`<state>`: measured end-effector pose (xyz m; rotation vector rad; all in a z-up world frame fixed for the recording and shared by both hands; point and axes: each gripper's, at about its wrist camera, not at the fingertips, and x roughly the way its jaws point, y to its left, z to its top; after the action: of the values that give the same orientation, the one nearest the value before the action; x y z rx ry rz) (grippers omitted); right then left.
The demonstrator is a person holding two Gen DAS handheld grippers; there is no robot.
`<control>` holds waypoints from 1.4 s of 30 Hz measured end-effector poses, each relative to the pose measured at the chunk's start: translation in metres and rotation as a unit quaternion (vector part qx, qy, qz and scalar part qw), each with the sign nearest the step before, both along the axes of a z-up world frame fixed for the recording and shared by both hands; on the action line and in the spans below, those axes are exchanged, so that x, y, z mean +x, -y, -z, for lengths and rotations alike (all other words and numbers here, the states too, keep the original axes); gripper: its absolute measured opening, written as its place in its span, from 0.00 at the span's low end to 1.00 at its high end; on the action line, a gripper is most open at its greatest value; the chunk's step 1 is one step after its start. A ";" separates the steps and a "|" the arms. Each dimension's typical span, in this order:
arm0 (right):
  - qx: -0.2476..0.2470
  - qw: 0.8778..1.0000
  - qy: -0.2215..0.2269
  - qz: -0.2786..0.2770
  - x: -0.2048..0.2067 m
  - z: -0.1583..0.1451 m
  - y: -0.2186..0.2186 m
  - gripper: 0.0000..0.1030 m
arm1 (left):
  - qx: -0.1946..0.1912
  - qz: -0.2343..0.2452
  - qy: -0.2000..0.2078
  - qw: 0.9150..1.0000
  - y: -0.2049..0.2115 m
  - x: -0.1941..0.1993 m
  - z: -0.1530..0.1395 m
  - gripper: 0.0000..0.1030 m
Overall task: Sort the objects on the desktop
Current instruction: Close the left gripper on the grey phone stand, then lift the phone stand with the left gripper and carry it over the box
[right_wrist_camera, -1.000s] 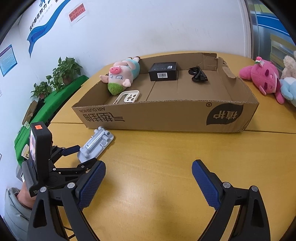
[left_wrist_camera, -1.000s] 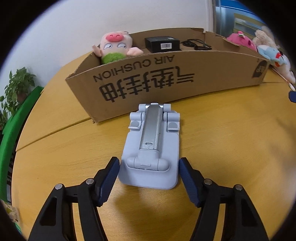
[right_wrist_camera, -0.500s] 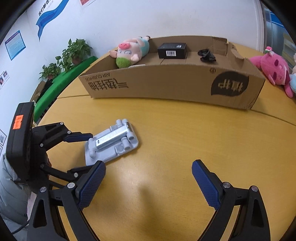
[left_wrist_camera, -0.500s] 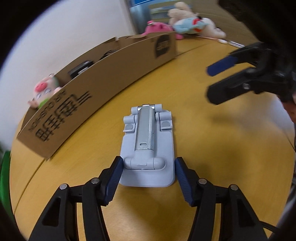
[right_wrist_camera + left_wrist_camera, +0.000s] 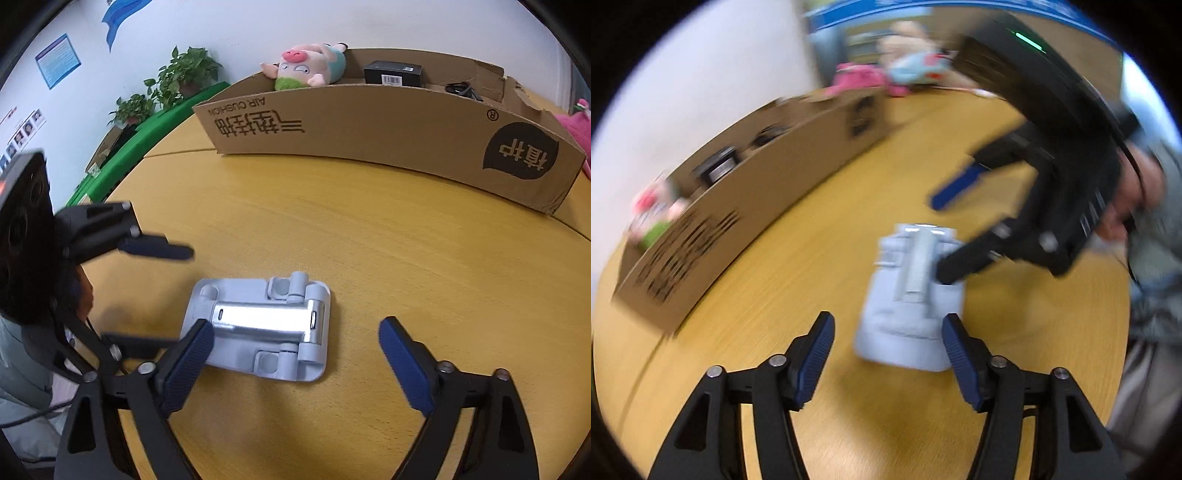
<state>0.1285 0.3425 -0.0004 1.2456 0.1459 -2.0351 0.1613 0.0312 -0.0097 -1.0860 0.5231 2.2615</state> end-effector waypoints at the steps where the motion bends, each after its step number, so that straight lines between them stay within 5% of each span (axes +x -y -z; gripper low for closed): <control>1: 0.004 1.000 -0.002 -0.001 0.001 0.002 -0.001 0.64 | 0.008 -0.024 0.009 1.000 0.004 -0.001 -0.001 0.63; 5: 0.000 1.000 -0.005 -0.003 0.007 0.006 -0.005 0.53 | 0.044 -0.124 0.077 0.988 0.010 -0.008 0.003 0.63; 10: -0.002 1.000 -0.009 -0.004 0.015 0.007 -0.003 0.40 | 0.070 -0.189 0.153 0.968 0.003 -0.016 0.018 0.63; 18: -0.017 0.998 -0.008 0.062 0.020 0.008 -0.006 0.39 | 0.056 -0.220 0.159 0.961 -0.010 -0.021 0.014 0.55; 25: -0.028 0.997 0.000 0.069 0.017 0.008 -0.012 0.39 | 0.122 -0.237 0.184 0.946 0.014 -0.031 0.018 0.38; 35: -0.033 0.996 0.010 0.079 0.015 0.008 -0.016 0.37 | 0.122 -0.247 0.166 0.947 0.003 -0.042 0.020 0.34; 42: -0.039 0.995 -0.037 0.080 0.020 -0.014 -0.014 0.33 | 0.127 -0.248 0.134 0.951 0.008 -0.041 0.004 0.34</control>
<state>0.1486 0.3565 0.0133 1.1663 0.0020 -2.2050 0.1202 0.0228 -0.0134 -1.4795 -0.1747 2.4430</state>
